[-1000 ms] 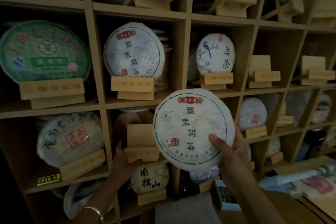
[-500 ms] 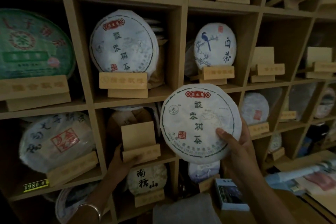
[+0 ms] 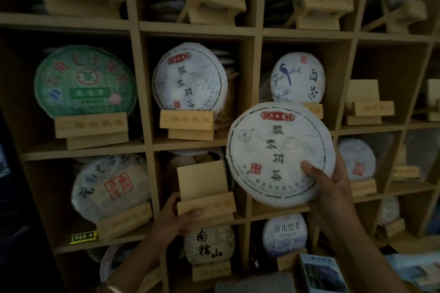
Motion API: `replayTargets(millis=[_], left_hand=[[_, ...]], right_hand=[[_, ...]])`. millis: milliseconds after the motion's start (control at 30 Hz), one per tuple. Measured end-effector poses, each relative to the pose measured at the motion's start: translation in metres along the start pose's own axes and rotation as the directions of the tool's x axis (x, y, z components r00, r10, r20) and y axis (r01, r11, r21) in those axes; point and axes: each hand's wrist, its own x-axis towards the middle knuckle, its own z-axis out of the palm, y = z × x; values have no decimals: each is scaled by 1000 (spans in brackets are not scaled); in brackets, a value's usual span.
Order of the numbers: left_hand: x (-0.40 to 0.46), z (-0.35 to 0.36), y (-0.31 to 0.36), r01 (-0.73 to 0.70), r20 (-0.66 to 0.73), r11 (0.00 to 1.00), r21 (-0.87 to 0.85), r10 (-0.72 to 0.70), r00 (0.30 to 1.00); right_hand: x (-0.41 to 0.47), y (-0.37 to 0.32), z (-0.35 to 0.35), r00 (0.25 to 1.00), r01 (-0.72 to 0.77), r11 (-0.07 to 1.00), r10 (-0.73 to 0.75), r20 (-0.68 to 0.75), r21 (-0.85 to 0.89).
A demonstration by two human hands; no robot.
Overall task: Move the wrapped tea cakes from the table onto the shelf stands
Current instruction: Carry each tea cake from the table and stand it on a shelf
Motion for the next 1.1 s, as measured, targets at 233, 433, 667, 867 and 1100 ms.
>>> replayTargets(millis=[233, 433, 667, 867, 1100], left_hand=[[-60, 12, 87, -180, 164, 984, 7, 176, 971], [-101, 28, 122, -242, 303, 970, 13, 227, 926], [-137, 34, 132, -271, 301, 962, -7, 261, 917], [-155, 46, 130, -260, 224, 964, -59, 266, 937], [-158, 52, 121, -162, 200, 973, -167, 195, 960]], right_hand=[[9, -22, 36, 997, 43, 997, -47, 68, 70], [-5, -42, 53, 986, 91, 991, -102, 128, 94], [-38, -62, 54, 973, 208, 978, -208, 105, 8], [-53, -69, 51, 978, 171, 985, -167, 122, -22], [-60, -61, 50, 992, 31, 998, -25, 122, -47]])
